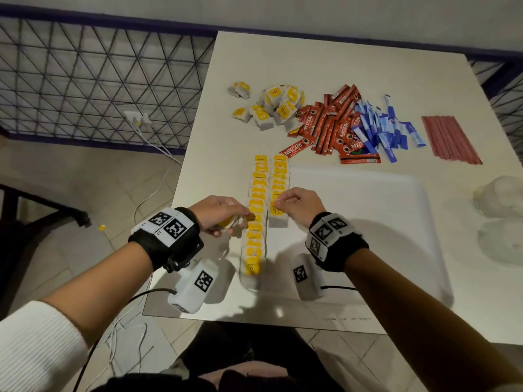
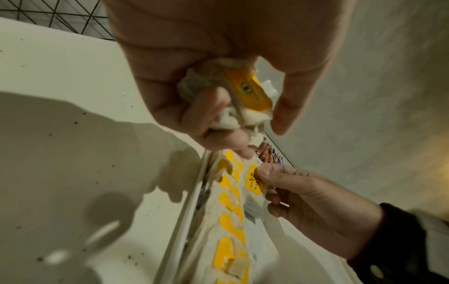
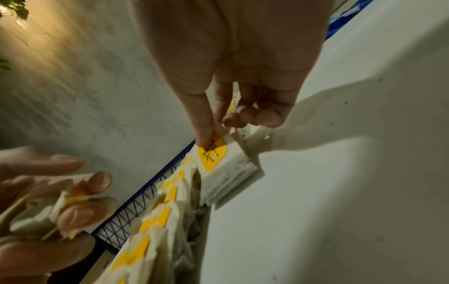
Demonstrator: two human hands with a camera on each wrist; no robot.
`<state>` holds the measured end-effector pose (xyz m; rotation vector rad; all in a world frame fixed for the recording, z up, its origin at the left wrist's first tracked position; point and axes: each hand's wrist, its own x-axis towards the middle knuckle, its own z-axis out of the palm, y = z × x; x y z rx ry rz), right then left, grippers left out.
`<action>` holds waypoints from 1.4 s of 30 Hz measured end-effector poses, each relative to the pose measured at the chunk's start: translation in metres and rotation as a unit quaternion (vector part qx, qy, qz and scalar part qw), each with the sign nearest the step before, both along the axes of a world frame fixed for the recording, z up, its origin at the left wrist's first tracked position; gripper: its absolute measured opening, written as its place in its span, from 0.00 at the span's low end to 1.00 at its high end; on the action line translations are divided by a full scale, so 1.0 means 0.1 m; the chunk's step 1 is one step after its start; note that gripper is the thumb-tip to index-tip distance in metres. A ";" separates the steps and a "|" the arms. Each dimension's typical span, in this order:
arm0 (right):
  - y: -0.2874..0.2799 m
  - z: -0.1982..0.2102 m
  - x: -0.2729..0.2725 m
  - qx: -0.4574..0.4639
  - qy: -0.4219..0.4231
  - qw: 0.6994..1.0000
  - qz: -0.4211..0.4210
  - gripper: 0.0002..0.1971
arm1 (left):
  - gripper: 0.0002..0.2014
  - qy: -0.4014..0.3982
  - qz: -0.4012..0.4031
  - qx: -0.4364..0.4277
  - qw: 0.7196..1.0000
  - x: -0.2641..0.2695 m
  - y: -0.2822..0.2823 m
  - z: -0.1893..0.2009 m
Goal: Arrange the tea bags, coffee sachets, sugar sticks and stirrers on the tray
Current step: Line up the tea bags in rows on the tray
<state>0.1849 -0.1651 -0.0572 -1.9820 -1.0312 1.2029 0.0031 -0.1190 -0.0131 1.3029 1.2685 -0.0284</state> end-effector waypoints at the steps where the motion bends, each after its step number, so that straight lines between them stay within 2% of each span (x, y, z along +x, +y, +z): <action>1: 0.01 -0.02 0.00 -0.001 0.005 1.000 -0.004 0.09 | 0.08 -0.001 0.004 -0.001 1.000 0.00 0.00 0.00; 11: -0.02 -0.08 0.09 0.001 -0.014 1.000 -0.005 0.10 | 0.09 -0.006 0.008 -0.012 1.000 0.04 0.04 0.03; 14: -0.09 -0.07 0.12 -0.011 0.003 1.000 0.009 0.16 | 0.08 -0.007 0.017 -0.015 1.000 0.06 0.07 0.01; 16: -0.15 -0.06 0.13 -0.019 -0.022 0.999 0.038 0.18 | 0.08 -0.003 0.022 -0.021 1.000 0.08 0.08 0.01; 19: -0.19 -0.09 0.11 -0.015 -0.059 0.997 0.054 0.16 | 0.06 0.004 0.018 -0.029 0.999 0.10 0.09 0.03; 26: -0.11 -0.13 0.08 0.006 -0.059 0.998 0.027 0.10 | 0.04 0.001 0.020 -0.036 0.999 0.13 0.10 0.05; 30: -0.08 -0.06 0.10 0.005 -0.061 0.998 0.028 0.11 | 0.04 -0.058 0.053 -0.072 0.994 0.15 0.09 0.10; 34: -0.06 0.10 0.13 0.019 -0.048 0.999 0.014 0.12 | 0.07 -0.140 0.114 -0.149 0.972 0.13 0.11 0.11; 39: -0.06 0.38 0.03 0.023 0.098 0.994 0.042 0.05 | 0.19 -0.215 0.149 -0.171 0.950 0.14 0.12 0.12; 42: -0.06 0.47 -0.03 0.018 0.109 0.991 0.072 0.05 | 0.19 -0.241 0.164 -0.142 0.946 0.19 0.11 0.13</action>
